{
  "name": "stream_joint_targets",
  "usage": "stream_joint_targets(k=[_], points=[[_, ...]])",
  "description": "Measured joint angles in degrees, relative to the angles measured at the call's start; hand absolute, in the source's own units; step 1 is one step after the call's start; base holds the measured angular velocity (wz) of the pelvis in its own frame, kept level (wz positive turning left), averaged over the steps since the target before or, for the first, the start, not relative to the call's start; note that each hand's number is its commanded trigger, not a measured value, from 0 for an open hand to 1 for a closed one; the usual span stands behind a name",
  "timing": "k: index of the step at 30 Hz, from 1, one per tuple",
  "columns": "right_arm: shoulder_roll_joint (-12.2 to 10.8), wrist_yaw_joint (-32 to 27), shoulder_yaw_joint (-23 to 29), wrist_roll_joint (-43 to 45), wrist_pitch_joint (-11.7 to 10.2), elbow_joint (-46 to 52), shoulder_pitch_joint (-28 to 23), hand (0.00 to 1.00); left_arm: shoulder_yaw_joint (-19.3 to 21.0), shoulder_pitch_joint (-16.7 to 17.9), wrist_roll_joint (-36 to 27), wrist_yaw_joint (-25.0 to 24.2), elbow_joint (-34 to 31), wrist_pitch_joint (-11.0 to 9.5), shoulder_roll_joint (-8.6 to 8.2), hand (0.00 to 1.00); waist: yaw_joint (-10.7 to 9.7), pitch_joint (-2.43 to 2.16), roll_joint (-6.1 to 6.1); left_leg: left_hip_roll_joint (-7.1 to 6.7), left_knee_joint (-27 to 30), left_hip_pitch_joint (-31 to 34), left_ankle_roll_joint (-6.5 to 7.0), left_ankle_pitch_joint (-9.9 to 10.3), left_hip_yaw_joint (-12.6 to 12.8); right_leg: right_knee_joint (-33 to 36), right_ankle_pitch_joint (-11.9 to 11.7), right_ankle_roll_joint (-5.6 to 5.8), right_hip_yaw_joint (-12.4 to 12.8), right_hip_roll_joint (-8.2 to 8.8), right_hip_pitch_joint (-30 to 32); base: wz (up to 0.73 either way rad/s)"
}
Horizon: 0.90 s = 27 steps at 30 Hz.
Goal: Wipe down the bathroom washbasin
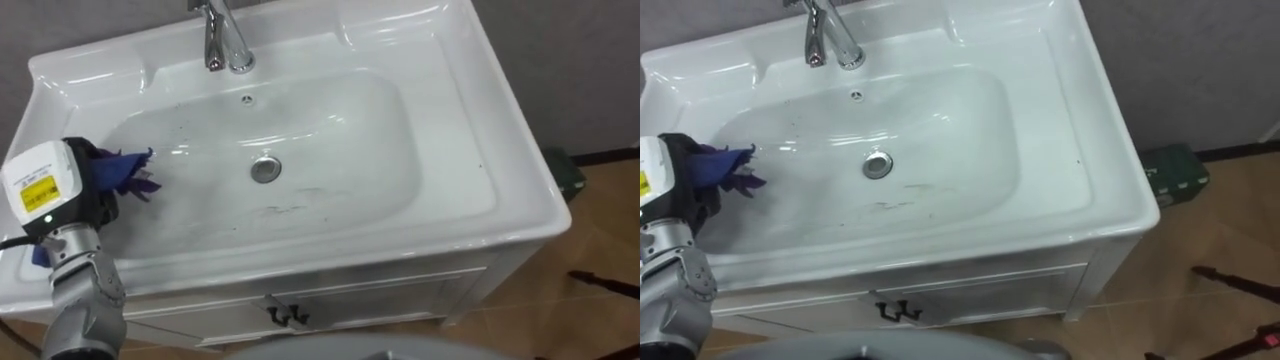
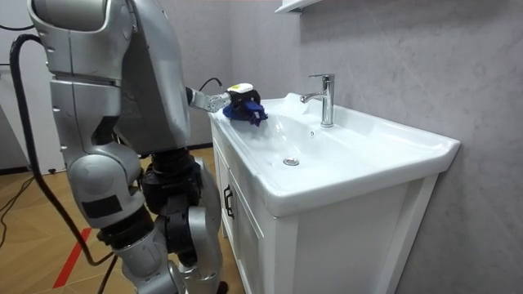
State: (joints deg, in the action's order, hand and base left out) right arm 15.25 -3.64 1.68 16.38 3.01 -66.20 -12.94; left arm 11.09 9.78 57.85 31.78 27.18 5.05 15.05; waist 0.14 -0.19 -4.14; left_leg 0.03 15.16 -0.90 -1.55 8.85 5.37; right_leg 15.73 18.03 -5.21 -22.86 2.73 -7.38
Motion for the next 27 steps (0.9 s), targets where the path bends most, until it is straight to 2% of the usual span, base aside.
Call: stream_joint_targets(k=[7, 15, 18, 19, 21, 27], points=[[0.0, 0.0, 2.5, 0.0, 0.6, 0.1, 0.1, 0.0, 0.0, -0.1, -4.4, 0.0, 3.3, -0.1, -0.03, 1.0, -0.1, -0.07, 0.09, 0.0, -1.5, -1.0, -0.01, 0.0, 0.0, -0.1, 0.0, 0.0, 0.7, -0.1, -0.2, -0.05], [-0.2, 0.0, 4.7, 0.0, 0.8, 0.2, -0.1, 0.0, 0.3, 0.0, -6.0, 0.0, 3.5, -0.1, -0.03, 1.0, 0.2, -0.07, 0.16, 0.0, -1.6, -1.4, -0.01, 0.0, 0.0, -0.2, 0.0, 0.0, 1.5, -0.15, -0.3, -0.04], [-0.3, -0.3, 5.8, 0.1, 0.9, 1.6, -0.3, 0.0, 1.2, 0.0, -6.0, 0.1, 3.5, -0.1, -0.03, 1.0, 0.2, -0.13, 0.07, 0.06, -1.5, -1.4, -0.01, 0.0, 0.0, -0.5, -0.1, -0.02, 1.8, -0.32, -0.3, -0.03], [-0.4, -0.7, 6.5, 0.1, 1.0, 2.0, -0.3, 0.0, 1.5, 0.0, -6.0, 0.1, 3.5, -0.1, -0.03, 1.0, 0.2, -0.28, -0.04, 0.14, -1.5, -1.3, -0.01, 0.0, 0.0, -1.0, -0.3, -0.06, 1.8, -0.48, -0.3, 0.0], [-0.4, -1.4, 6.8, 0.1, 1.9, 2.2, -0.1, 0.0, 2.3, 0.0, -6.0, 0.3, 3.5, 0.0, -0.03, 1.0, 0.2, -0.33, -0.1, 0.19, -1.5, -1.3, -0.01, 0.0, 0.0, -1.2, -0.5, -0.1, 1.8, -0.57, -0.4, 0.0], [-0.4, -1.7, 7.1, 0.1, 3.1, 2.4, -0.2, 0.0, 5.0, -0.2, -5.9, 0.4, 3.4, 1.3, 0.0, 1.0, 0.4, -0.4, -0.66, 0.17, -1.4, -1.3, -0.01, 0.0, 0.0, -1.3, -0.5, -0.1, 1.9, -0.57, -0.5, 0.0]])
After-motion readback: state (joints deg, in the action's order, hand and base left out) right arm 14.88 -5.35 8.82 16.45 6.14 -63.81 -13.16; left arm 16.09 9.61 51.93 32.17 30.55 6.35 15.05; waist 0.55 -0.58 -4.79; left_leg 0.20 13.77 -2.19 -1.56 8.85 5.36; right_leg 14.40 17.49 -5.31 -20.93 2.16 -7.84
